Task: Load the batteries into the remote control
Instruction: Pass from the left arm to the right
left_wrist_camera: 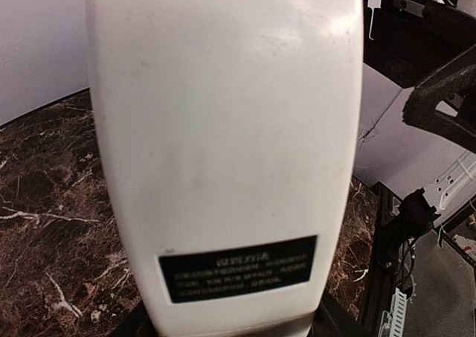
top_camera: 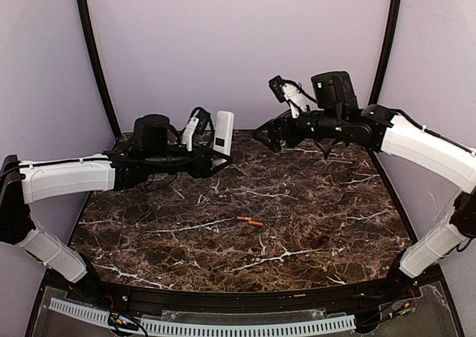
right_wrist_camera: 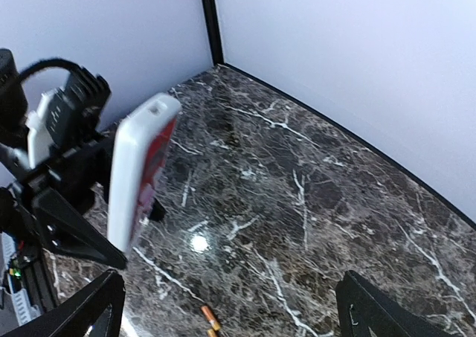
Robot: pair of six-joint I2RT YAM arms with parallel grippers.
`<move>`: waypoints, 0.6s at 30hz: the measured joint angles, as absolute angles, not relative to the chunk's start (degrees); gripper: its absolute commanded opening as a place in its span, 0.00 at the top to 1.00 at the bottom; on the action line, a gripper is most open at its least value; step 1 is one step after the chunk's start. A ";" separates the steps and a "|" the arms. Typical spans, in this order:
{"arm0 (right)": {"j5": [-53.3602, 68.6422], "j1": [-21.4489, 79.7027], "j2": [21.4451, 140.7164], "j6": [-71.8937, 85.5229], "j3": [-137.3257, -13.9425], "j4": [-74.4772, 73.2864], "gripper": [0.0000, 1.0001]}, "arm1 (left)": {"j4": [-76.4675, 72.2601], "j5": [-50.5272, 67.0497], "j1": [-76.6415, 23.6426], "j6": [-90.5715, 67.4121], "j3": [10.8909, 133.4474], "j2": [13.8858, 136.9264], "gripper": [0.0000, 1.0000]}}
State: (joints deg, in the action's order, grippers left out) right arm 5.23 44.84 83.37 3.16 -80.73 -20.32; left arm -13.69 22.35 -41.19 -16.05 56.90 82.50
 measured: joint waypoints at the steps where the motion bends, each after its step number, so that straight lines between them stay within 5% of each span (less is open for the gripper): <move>1: 6.85 44.84 83.37 4.29 -80.73 -19.68 0.01 | -13.15 21.71 -41.87 -15.46 57.23 82.87 0.67; 7: 15.20 44.77 83.37 11.44 -80.73 -14.92 0.01 | -12.05 18.90 -44.95 -13.54 58.92 84.99 0.68; 18: 19.99 44.31 89.17 20.80 -84.14 -13.74 0.20 | -10.41 14.39 -47.03 -11.77 61.49 86.85 0.68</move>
